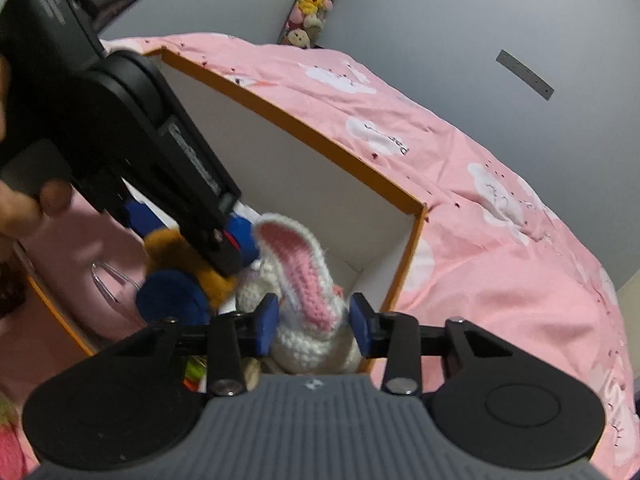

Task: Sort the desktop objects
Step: 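Carry the plush dog and crocheted bunny over the orange box, then lower both toys into the orange box and open both grippers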

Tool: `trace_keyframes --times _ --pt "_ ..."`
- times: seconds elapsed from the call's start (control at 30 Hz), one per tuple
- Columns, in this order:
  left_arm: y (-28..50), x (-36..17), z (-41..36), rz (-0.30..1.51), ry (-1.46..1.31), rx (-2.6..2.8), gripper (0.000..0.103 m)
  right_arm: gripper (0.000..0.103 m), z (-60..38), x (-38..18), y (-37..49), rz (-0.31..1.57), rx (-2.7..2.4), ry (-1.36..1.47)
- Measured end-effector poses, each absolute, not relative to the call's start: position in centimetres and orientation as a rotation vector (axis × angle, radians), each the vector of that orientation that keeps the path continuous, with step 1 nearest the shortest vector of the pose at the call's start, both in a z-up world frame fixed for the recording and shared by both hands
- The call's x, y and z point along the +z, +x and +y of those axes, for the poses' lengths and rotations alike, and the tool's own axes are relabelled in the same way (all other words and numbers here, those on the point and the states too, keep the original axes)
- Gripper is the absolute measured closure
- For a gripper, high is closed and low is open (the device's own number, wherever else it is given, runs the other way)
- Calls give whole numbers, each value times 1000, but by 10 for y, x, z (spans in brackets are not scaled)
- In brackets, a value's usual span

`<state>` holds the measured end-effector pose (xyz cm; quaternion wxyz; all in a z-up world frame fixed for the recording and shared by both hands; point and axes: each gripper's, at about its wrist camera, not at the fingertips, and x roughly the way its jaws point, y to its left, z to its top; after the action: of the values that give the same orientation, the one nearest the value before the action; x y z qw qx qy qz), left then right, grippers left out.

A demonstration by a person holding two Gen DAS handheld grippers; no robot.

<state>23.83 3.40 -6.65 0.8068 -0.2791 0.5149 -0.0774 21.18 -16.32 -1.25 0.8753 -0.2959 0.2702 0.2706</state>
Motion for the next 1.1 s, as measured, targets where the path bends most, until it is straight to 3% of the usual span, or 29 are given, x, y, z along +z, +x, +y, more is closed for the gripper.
trace_keyframes --times 0.17,0.37,0.8,1.1 --pt "237 -67 35 1110 -602 -164 44 70 -160 -18 211 545 525 -615" --pt "235 -65 38 1082 -618 -160 44 91 -159 0 220 446 467 -521" --pt "241 -69 37 1083 -650 -165 44 93 -145 2 245 288 349 -468" --pt "247 -80 29 1105 -669 -177 44 91 -157 -7 240 545 462 -420"
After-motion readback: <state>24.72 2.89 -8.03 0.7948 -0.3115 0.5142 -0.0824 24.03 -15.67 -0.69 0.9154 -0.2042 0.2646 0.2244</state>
